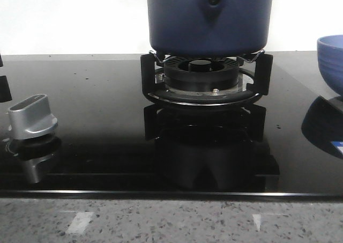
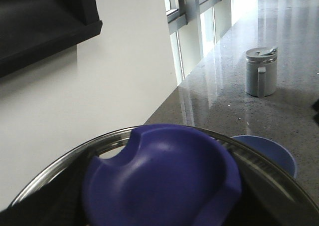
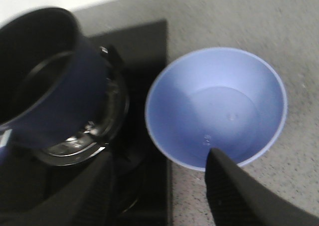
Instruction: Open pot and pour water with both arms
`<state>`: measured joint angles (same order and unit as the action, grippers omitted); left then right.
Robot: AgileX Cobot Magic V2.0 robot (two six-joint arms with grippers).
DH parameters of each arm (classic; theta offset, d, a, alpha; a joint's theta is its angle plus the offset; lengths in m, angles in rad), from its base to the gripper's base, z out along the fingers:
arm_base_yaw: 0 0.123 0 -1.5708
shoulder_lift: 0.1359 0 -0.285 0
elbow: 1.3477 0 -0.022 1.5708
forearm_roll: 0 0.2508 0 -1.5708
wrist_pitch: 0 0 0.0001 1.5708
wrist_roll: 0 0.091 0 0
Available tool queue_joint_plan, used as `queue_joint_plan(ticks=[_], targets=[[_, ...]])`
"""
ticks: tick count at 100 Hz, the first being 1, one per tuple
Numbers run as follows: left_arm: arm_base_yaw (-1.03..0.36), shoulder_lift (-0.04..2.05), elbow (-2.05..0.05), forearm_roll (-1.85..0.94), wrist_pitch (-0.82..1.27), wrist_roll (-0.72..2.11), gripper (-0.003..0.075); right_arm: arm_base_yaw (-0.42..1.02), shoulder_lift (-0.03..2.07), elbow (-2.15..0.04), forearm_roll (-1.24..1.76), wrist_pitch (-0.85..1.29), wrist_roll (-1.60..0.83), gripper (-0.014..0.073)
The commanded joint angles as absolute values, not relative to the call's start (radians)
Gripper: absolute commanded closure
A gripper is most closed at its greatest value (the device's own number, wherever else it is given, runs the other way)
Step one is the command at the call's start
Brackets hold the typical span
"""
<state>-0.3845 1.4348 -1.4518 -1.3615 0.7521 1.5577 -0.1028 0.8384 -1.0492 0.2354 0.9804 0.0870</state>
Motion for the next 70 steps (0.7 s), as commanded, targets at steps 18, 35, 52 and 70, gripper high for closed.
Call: queue_joint_plan(ticks=[18,35,52,70], targets=[[-0.380,1.331,-1.459,-1.399,0.748,1.505,0.0466,-0.214,1.004,-1.149,0.109,0.943,0.199,0.0220],[-0.380,1.326,-1.430,-1.409,0.748,1.505,0.0466,-0.256,1.090,-1.150,0.069,0.971,0.243,0.0220],[-0.380,1.326,-1.416,-1.449,0.743,1.505,0.0466,-0.256,1.172,-1.150,0.083,1.009,0.247,0.0220],[-0.380,1.326,-1.416,-1.449,0.727,1.505,0.0466,-0.256,1.227,-1.150,0.104,1.034,0.247,0.0220]])
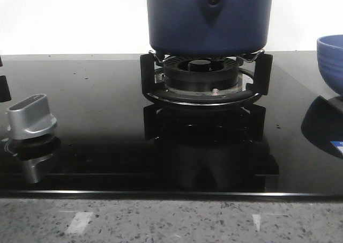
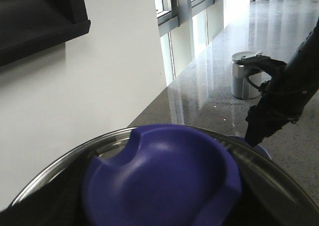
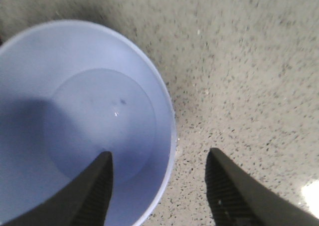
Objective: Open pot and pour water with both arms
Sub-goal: 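Grasp the rim of the light blue bowl with the right gripper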
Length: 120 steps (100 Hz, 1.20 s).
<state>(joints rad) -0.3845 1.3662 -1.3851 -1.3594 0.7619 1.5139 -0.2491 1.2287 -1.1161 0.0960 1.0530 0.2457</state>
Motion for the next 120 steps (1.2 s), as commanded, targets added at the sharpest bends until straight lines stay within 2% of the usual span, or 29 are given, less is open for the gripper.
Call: queue_joint_plan(ticks=[1,62,93,120], targets=[[-0.380,1.326,-1.416,-1.449,0.725,1.505,0.0466,-0.256,1.229,-1.150,0.104,1.036,0.247,0.0220],[-0.380,1.330,-1.416,-1.449,0.415,1.505,0.0466,-0.256,1.337,-1.148,0.176,1.039,0.247,0.0227],[-0.380,1.330,-1.416,-1.449,0.356,1.505,0.0466,-0.256,1.356,-1.148,0.190,1.044,0.247,0.0415],[-0.380,1.330,-1.416,-1.449,0.342,1.505,0.0466,-0.256,1.364,-1.140,0.205,1.046,0.247,0.0433]])
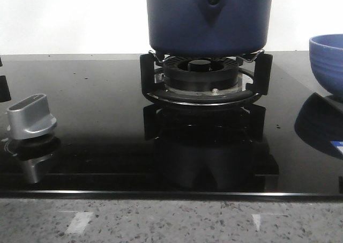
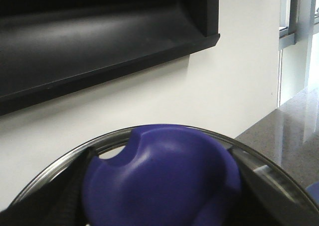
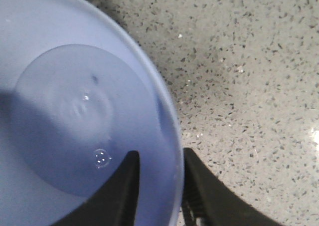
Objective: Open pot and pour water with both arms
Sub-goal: 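Grasp the rim of the light blue bowl with the right gripper, then lift the bowl and carry it over the saucepan with the right gripper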
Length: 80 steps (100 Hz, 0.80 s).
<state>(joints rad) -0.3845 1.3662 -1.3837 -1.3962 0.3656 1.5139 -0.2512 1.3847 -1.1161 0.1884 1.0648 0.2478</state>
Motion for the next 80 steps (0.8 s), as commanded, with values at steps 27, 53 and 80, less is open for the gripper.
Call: queue_joint_plan(ticks=[27,53,80], targets=[[-0.380,1.330,-1.416,-1.449,0.342,1.505,0.0467,-0.256,1.366,-1.088,0.207,1.013,0.247,0.0433],[-0.380,1.330,-1.416,-1.449,0.342,1.505,0.0467,-0.256,1.366,-1.095,0.207,0.985,0.247,0.0663],[-0.380,1.330,-1.416,-1.449,0.342,1.505,0.0468,-0.256,1.366,-1.252,0.208,1.056,0.231,0.0663]])
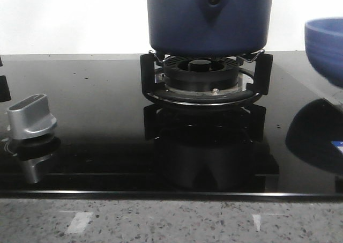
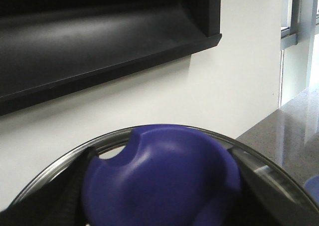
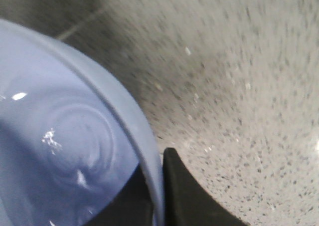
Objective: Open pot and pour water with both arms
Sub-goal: 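Lift the bowl and carry it over the saucepan with the right gripper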
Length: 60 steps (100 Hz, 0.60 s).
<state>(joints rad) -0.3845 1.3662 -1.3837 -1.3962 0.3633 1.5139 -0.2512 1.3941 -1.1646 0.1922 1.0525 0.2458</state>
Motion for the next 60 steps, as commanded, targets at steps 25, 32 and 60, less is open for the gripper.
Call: queue_joint_plan(ticks=[25,32,60], targets=[[-0.380,1.330,-1.416,-1.449,0.338,1.505,0.0468,-0.251,1.366,-1.441,0.220,1.162,0.194,0.0660],[-0.380,1.330,-1.416,-1.449,0.332,1.505,0.0467,-0.233,1.366,-1.489,0.224,1.175,0.190,0.0660],[-0.380,1.330,-1.416,-1.458,0.327,1.505,0.0467,-0.117,1.424,-1.721,0.227,1.283,0.186,0.0660]])
